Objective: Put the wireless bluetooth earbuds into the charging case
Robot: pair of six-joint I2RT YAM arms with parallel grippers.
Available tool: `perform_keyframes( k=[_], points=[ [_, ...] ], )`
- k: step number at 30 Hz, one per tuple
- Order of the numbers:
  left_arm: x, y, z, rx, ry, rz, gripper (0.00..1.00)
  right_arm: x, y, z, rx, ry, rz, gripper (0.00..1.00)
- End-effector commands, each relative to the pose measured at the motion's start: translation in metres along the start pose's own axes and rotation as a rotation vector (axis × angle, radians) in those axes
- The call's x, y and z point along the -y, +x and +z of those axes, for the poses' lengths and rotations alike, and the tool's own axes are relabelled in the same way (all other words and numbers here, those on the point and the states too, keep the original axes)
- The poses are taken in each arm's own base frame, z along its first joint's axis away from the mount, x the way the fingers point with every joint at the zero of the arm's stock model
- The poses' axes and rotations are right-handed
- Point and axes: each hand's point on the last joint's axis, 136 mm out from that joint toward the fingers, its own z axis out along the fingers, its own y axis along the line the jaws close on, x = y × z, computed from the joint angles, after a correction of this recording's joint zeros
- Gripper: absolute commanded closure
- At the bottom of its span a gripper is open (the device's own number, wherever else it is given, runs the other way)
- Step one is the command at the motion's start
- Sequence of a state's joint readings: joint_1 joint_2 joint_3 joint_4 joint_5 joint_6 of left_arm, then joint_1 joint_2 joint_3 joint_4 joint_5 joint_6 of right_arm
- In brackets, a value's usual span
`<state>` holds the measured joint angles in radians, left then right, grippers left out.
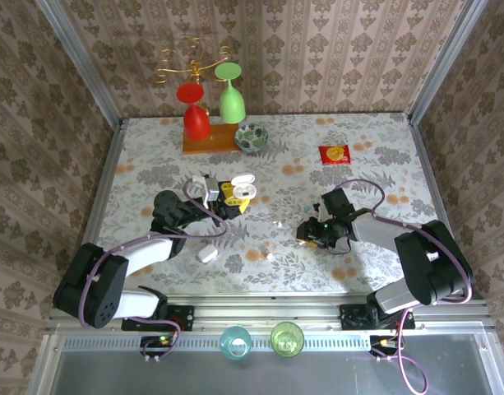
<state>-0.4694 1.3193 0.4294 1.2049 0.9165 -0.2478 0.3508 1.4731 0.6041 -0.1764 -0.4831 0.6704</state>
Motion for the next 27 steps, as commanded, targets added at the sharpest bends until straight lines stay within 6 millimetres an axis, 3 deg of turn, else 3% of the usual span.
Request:
perform_keyframes(
  k=[1, 22, 27],
  points=[
    [0.0, -0.011, 0.0, 0.024, 0.006, 0.032, 0.75, -0.004, 0.001, 0.001, -0.005, -0.037, 0.015, 0.61],
    [0.001, -0.011, 0.0, 0.025, 0.007, 0.039, 0.75, 0.0, -0.001, 0.012, -0.022, -0.032, 0.029, 0.68],
    [0.0, -0.012, 0.0, 0.026, 0.007, 0.042, 0.75, -0.001, -0.004, 0.005, 0.001, -0.014, 0.01, 0.68]
  ],
)
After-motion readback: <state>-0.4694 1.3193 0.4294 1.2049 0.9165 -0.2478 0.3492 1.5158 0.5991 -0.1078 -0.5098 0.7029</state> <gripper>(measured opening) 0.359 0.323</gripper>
